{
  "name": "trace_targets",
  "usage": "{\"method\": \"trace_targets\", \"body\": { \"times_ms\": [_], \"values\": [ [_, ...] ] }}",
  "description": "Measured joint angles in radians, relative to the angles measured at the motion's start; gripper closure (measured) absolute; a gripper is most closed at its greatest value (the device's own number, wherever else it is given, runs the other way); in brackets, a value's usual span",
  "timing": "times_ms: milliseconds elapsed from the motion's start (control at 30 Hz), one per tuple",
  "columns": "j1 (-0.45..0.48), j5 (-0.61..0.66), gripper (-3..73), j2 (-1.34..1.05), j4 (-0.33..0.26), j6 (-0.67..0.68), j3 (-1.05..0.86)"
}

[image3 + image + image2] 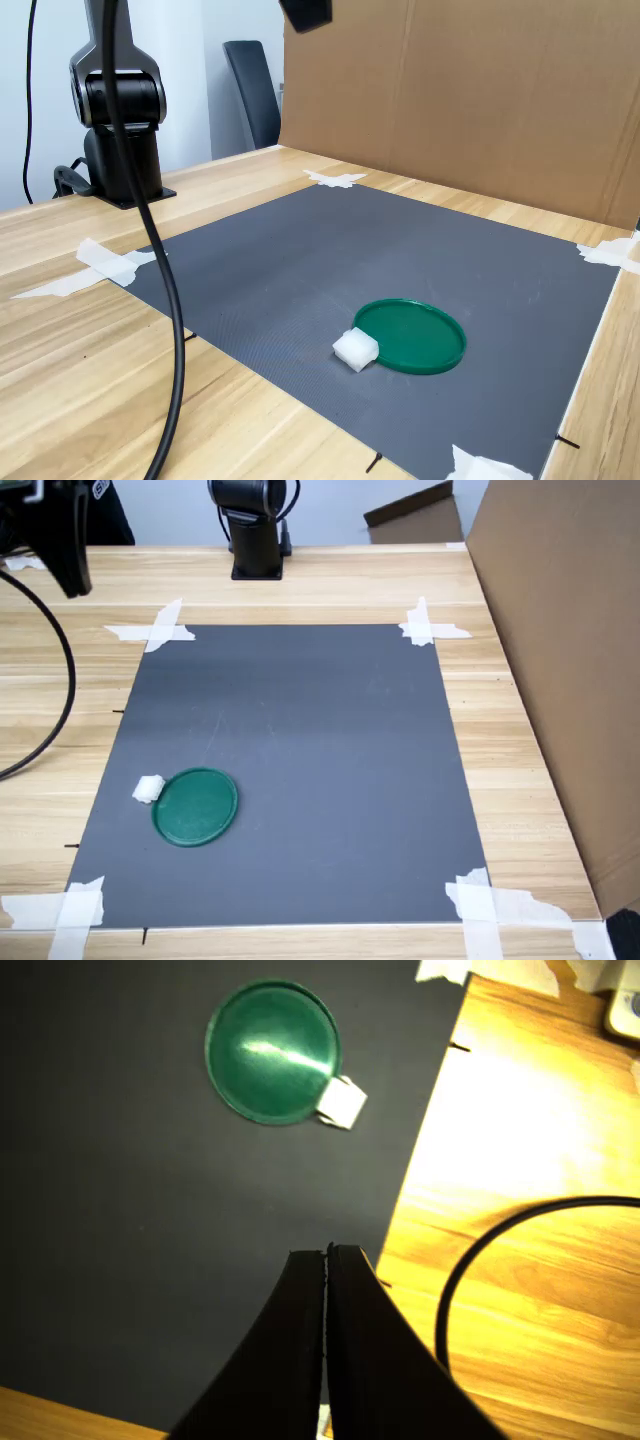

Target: Grasp a white terminal and put it in the green lid.

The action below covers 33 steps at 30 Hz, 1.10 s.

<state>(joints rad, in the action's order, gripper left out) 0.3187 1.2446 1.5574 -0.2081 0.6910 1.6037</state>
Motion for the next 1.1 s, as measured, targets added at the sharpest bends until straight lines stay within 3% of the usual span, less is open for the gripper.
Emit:
{"method": "trace_targets", "body": {
  "times_ms": [267, 500, 533, 567, 767, 900, 1100],
  "values": [
    [0.028, 0.0, 71.1, 0.024, 0.018, 0.088, -0.047],
    [0.028, -0.022, 45.8, 0.048, -0.006, 0.223, -0.073],
    [0.028, -0.054, 31.7, 0.056, -0.013, 0.236, -0.073],
    [0.028, -0.076, 25.3, 0.065, -0.009, 0.238, -0.073],
    [0.028, -0.152, 11.0, 0.103, -0.004, 0.238, -0.074],
    [0.0, -0.151, 9.6, 0.12, -0.001, 0.263, -0.074],
    [-0.063, -0.128, 9.6, 0.192, 0.115, 0.2, -0.074]
  ]
}}
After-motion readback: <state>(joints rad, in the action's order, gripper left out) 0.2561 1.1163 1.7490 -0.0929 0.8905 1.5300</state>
